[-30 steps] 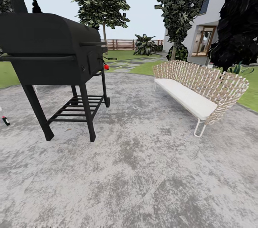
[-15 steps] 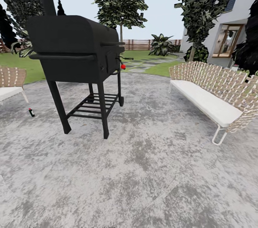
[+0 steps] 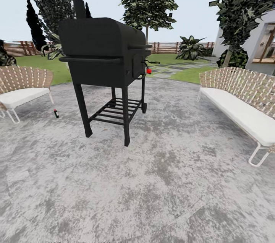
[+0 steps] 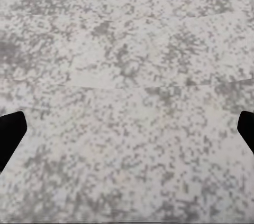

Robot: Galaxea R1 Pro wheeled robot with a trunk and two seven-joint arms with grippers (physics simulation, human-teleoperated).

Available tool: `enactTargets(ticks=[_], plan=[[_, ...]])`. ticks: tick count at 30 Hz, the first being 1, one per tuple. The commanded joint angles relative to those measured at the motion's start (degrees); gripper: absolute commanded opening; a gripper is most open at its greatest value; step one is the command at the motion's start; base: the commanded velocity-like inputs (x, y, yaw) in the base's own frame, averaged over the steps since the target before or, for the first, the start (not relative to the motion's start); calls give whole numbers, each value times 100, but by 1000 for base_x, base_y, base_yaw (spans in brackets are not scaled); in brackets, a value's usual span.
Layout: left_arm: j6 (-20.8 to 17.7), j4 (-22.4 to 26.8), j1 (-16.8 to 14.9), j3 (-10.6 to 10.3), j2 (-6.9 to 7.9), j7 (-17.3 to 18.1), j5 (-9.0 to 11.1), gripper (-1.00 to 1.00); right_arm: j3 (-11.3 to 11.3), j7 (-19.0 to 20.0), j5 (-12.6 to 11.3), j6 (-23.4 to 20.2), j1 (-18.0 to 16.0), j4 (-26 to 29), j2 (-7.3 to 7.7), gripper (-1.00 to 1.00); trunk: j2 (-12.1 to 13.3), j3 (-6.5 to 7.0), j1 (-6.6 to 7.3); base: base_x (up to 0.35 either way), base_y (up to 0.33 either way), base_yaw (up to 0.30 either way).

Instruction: In the garden, pick up the pesticide atomizer on the floor and spray pesticide onto both trees until each tree trunk is fully covered.

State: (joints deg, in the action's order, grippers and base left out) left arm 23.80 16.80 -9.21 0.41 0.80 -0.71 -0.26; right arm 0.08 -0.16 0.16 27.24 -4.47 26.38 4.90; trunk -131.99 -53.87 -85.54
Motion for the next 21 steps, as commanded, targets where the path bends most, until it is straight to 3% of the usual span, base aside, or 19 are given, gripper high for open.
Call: enactTargets(ticks=[1,8,21], plan=[[19,-8,-5,3,-1,-8,-6,100,1,-2,2,17,-1,-1,0,100,-2,-5,1,0,0,281],[22,-9,-7,3,-1,-8,-3,100,1,-2,2,9,-1,-13,0,100,-2,-5,1,16,37,281],[28,-2,-5,12,8,-7,33,100,9,19,8,10,-1,-17,2,100,-2,-5,1,155,267,280]])
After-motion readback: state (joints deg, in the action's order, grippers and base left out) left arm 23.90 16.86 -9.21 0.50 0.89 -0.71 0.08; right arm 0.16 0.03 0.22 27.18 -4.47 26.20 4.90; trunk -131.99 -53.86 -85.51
